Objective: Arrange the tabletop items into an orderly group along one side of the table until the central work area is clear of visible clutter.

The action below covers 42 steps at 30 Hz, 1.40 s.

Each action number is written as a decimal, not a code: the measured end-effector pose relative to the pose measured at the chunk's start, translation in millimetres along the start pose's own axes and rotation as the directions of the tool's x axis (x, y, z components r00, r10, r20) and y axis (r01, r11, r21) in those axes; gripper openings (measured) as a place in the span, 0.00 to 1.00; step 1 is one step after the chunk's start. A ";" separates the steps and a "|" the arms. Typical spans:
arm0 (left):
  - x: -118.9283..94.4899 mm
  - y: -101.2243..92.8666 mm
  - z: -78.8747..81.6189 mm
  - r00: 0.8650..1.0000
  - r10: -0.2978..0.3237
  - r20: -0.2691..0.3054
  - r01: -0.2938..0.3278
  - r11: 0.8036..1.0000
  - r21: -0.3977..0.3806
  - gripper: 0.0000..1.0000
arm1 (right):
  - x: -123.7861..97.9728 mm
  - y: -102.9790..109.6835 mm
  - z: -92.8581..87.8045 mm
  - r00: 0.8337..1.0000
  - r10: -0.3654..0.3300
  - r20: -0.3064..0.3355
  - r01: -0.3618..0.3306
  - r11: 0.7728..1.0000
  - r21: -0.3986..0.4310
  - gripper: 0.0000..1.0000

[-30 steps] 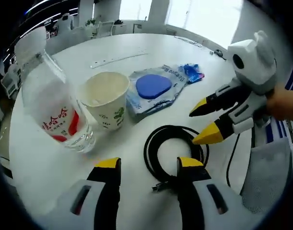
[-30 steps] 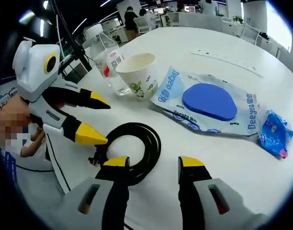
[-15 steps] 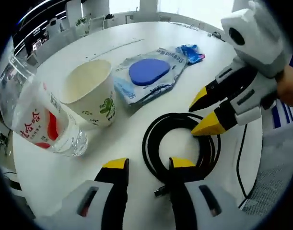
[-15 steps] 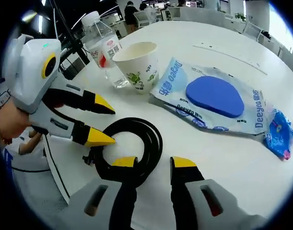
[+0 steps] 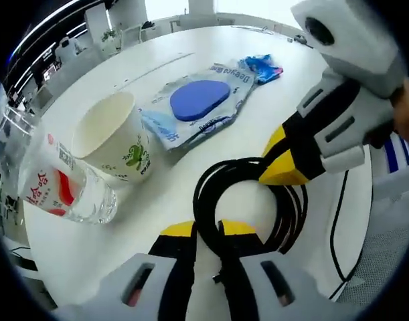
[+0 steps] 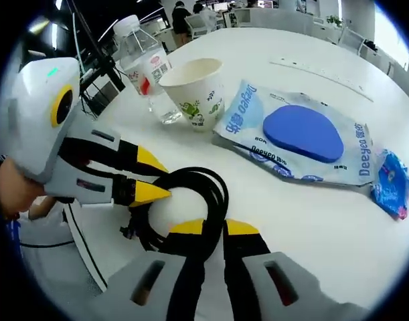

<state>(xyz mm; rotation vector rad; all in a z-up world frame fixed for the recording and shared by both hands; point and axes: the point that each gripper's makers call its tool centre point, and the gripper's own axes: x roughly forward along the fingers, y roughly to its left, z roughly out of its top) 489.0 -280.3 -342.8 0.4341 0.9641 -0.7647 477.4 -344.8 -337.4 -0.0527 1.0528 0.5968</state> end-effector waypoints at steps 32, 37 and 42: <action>-22.3 -54.9 103.4 0.977 -0.121 0.177 0.134 0.989 -0.066 0.03 | -111.1 -59.6 12.9 0.984 -0.070 0.164 0.056 0.995 0.088 0.00; -18.2 -72.8 121.3 0.973 -0.145 0.180 0.154 0.987 -0.043 0.03 | -127.3 -75.8 5.2 0.981 -0.088 0.170 0.069 0.991 0.115 0.00; -14.7 -86.3 137.6 0.970 -0.165 0.179 0.174 0.984 -0.032 0.03 | -140.2 -90.2 0.4 0.979 -0.100 0.176 0.076 0.988 0.136 0.00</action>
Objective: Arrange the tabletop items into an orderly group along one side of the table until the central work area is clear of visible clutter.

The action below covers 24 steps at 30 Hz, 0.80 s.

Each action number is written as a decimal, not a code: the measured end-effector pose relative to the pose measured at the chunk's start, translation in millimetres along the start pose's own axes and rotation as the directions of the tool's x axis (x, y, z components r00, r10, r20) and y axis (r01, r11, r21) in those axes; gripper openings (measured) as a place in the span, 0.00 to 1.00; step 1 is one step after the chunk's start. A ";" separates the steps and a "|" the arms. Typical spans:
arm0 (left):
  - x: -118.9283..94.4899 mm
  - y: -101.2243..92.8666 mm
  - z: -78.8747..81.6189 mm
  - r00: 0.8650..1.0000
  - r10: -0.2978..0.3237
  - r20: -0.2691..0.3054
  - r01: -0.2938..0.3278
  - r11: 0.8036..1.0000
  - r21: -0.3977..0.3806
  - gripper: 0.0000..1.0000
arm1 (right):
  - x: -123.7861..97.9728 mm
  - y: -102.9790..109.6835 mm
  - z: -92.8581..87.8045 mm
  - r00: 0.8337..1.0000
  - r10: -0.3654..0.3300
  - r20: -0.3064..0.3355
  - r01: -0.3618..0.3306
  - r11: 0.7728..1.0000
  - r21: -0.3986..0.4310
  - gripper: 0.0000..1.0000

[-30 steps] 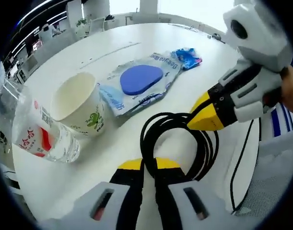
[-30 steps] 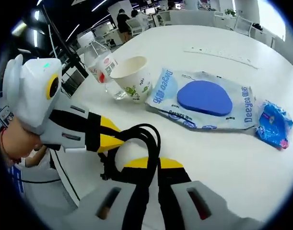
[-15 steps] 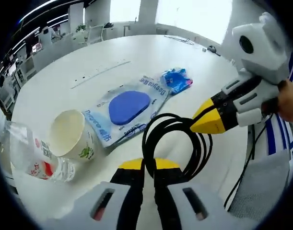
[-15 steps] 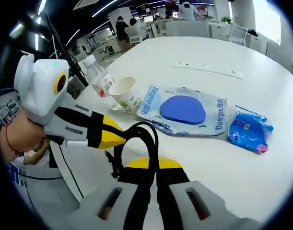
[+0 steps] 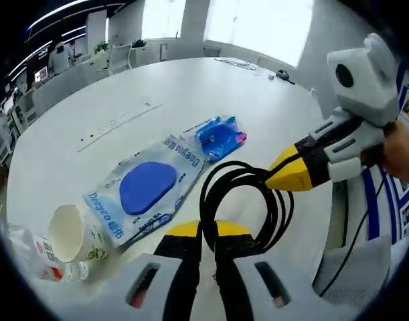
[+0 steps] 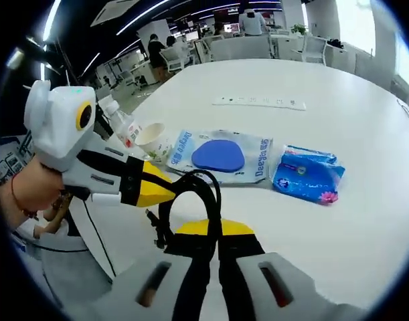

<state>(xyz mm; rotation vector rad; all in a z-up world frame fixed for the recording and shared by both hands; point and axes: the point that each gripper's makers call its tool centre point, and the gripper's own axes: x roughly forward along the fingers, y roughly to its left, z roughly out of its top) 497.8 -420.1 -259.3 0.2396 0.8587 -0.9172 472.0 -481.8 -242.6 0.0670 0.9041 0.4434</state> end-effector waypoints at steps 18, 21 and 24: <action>52.7 -20.9 23.4 0.997 -0.046 -0.067 0.044 0.998 -0.035 0.03 | 1.4 -60.4 -5.3 0.998 0.009 -0.060 -0.007 0.999 0.037 0.00; 62.9 -18.5 19.1 0.995 -0.049 -0.090 0.045 0.998 -0.054 0.03 | 11.1 -67.5 -9.8 0.997 0.022 -0.080 -0.018 0.999 0.050 0.00; 70.9 -16.1 15.7 0.993 -0.055 -0.107 0.048 0.996 -0.075 0.03 | 18.5 -72.1 -13.1 0.995 0.031 -0.096 -0.026 0.998 0.057 0.00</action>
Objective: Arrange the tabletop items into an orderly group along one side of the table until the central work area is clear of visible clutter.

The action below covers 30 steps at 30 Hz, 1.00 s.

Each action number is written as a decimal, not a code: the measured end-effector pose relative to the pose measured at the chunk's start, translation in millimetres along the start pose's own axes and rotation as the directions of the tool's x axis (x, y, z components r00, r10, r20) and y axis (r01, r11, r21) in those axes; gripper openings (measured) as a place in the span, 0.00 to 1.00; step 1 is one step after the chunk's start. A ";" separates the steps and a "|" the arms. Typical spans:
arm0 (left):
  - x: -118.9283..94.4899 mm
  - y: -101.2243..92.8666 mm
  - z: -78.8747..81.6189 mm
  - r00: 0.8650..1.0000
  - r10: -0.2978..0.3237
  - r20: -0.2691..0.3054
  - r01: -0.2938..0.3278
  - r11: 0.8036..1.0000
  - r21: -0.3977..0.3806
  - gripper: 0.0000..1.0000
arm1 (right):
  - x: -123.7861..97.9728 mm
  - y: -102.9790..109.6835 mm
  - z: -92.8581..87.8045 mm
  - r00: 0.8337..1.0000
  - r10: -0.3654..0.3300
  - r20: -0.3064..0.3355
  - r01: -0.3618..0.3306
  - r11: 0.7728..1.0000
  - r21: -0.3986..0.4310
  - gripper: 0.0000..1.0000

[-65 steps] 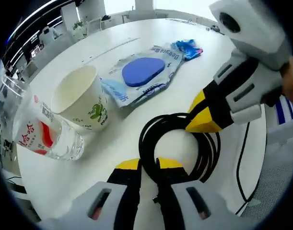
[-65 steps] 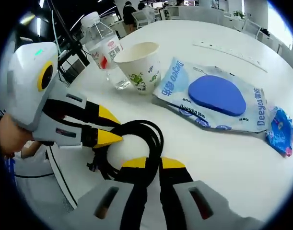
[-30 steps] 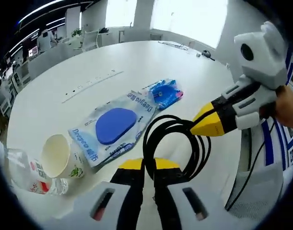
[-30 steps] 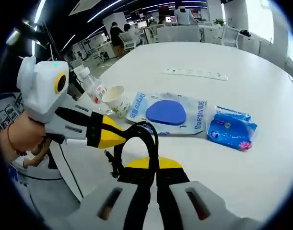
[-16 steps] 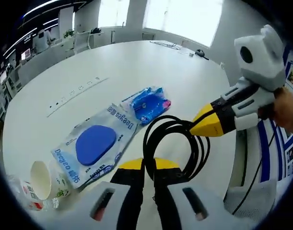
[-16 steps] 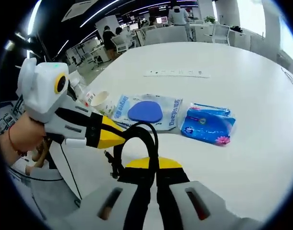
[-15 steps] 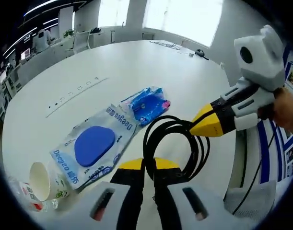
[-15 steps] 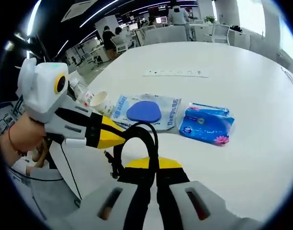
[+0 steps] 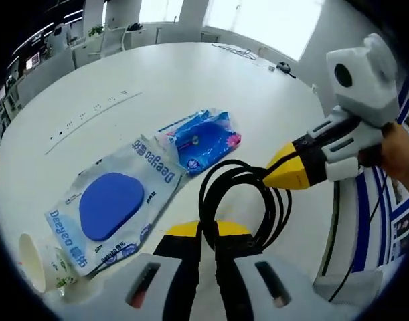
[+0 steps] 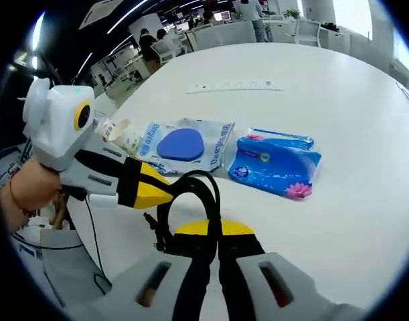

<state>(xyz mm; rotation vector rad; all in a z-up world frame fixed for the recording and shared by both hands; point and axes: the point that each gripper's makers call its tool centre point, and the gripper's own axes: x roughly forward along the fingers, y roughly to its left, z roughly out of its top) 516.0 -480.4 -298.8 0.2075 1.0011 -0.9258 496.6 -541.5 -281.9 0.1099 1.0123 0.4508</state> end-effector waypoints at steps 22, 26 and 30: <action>40.8 14.7 -13.8 0.999 -0.014 -0.033 0.010 0.993 -0.113 0.04 | 42.3 -29.4 -19.5 0.998 0.021 -0.067 -0.019 0.999 0.041 0.00; 40.0 14.5 -13.2 1.000 -0.016 -0.023 0.013 0.993 -0.119 0.04 | 43.7 -29.9 -19.2 0.998 0.021 -0.056 -0.019 0.999 0.037 0.01; 39.6 14.8 -12.4 1.000 -0.015 -0.012 0.014 0.993 -0.117 0.05 | 43.2 -31.0 -18.5 0.999 0.014 -0.046 -0.013 1.000 0.027 0.03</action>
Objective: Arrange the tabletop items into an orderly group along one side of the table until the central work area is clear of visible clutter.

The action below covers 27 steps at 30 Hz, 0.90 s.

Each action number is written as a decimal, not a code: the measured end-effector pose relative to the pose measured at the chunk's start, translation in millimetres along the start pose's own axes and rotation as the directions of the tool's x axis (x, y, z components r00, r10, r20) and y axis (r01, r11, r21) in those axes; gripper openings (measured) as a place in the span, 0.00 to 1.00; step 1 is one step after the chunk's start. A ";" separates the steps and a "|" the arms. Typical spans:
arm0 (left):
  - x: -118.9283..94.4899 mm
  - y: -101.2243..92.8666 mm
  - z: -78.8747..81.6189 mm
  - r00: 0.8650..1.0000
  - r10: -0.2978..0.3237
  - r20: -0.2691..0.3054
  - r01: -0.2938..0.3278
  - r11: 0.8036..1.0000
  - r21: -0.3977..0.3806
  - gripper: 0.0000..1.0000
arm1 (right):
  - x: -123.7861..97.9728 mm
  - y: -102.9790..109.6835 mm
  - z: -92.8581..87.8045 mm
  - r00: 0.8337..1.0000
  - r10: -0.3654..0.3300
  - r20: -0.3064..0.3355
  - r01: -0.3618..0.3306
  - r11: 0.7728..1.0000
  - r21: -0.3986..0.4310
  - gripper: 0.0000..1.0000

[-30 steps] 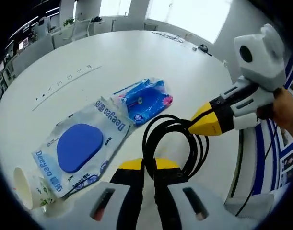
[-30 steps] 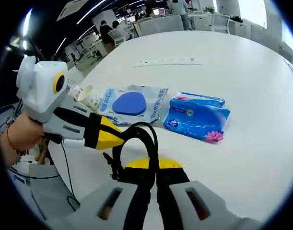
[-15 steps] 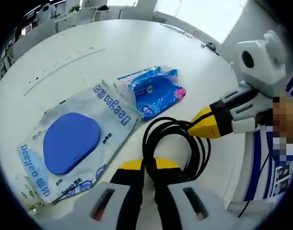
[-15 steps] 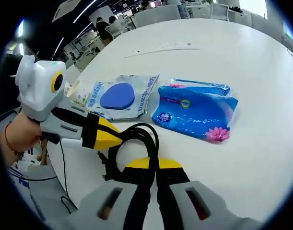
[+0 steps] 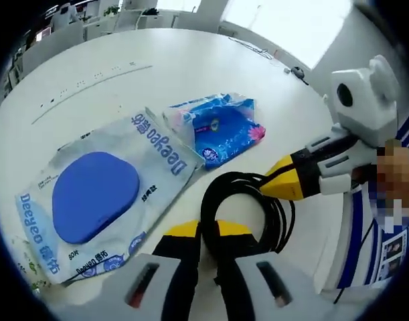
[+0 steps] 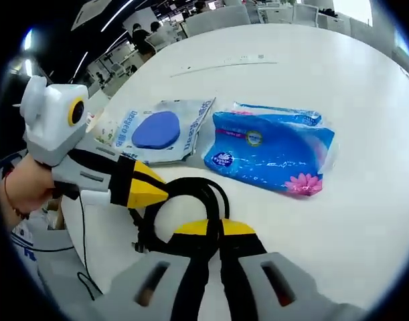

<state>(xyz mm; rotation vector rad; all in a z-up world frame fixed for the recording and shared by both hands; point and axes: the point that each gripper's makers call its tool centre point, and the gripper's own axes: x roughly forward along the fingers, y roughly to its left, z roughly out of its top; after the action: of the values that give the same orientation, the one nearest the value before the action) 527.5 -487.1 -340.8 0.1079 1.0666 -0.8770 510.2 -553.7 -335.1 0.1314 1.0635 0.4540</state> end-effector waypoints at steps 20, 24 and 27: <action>-43.4 -1.6 9.0 0.997 0.011 0.077 -0.015 0.999 0.041 0.21 | -38.7 -4.4 8.9 0.993 -0.066 0.097 0.068 0.998 -0.012 0.24; -58.0 -1.9 11.1 0.995 0.007 0.103 -0.013 0.998 0.055 0.27 | -52.4 -0.4 14.6 0.989 -0.063 0.133 0.066 0.998 -0.019 0.29; -72.8 -3.6 12.4 0.992 0.005 0.126 -0.013 0.998 0.066 0.31 | -64.1 3.9 18.5 0.985 -0.064 0.159 0.071 0.997 -0.039 0.32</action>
<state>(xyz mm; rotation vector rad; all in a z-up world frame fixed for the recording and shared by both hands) 520.2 -453.6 -275.3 0.1123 0.9189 -0.8999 499.2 -575.1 -272.7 0.0898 0.8991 0.3992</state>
